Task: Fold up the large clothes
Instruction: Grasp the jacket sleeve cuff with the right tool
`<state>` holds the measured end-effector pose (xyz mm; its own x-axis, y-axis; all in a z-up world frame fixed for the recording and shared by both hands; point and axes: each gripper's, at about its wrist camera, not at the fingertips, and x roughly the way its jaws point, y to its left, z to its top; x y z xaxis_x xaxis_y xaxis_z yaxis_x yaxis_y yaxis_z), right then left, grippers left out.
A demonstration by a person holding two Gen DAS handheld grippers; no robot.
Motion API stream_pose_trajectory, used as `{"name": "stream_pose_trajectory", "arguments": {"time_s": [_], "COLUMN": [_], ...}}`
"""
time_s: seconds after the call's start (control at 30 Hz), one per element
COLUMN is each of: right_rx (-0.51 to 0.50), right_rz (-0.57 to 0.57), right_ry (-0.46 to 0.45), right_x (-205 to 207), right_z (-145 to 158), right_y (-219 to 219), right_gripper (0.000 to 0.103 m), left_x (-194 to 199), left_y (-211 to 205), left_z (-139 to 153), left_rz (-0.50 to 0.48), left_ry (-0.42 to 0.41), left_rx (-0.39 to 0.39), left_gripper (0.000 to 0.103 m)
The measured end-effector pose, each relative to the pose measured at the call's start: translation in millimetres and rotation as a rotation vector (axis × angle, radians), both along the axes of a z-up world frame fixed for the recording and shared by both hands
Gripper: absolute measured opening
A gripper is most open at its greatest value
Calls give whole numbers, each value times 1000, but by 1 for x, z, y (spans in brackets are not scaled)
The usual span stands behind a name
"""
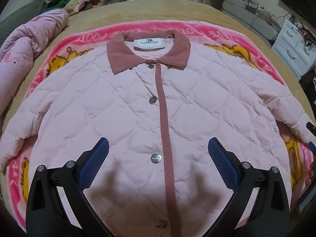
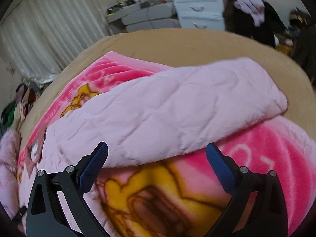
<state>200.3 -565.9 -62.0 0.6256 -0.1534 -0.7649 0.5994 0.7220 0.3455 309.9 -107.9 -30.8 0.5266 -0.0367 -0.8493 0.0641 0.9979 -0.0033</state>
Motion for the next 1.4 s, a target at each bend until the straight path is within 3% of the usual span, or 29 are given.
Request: {"name": "stream_pose_trajectory", "arguments": {"time_s": [0.3,0.57,0.67,0.73,0.77,0.8,0.83,0.97,1.17,1.4], "right_rx": [163,306,313,292,282,273,262,183,84,-40], "right_rz": [-156,-260,-283,-284,-279,-273,-269,-227,-165,-13], "right_ry": [-12,-117,-157,-178,-188,-191,-192,-219,-264,-330], "right_x": [4,9,13,12,13,13,14,14,17,39], "right_z": [-30,-45,-46,-42,-40,-38,-37,-21,15,71], "right_y": [-45,-87,-99,-101,-103,-104,-104,-98,-73,-26], "right_gripper": [99,99,99,93,81,59,48,26,21,17], "left_x": [13,18,17,15,14,12,12,10,7,3], "left_y": [9,29,39,47,50,53,54,61,74,92], "left_z": [-13,-12,-5,0,2,5,6,14,18,20], "left_rz": [35,97,123,137,139,142,144,141,125,131], "left_ry": [15,-7,-15,-24,-27,-31,-33,-54,-63,-68], "left_rx": [27,98,74,48,39,33,32,41,41,-54], "left_gripper": [94,94,94,94,94,94,94,94,94,94]}}
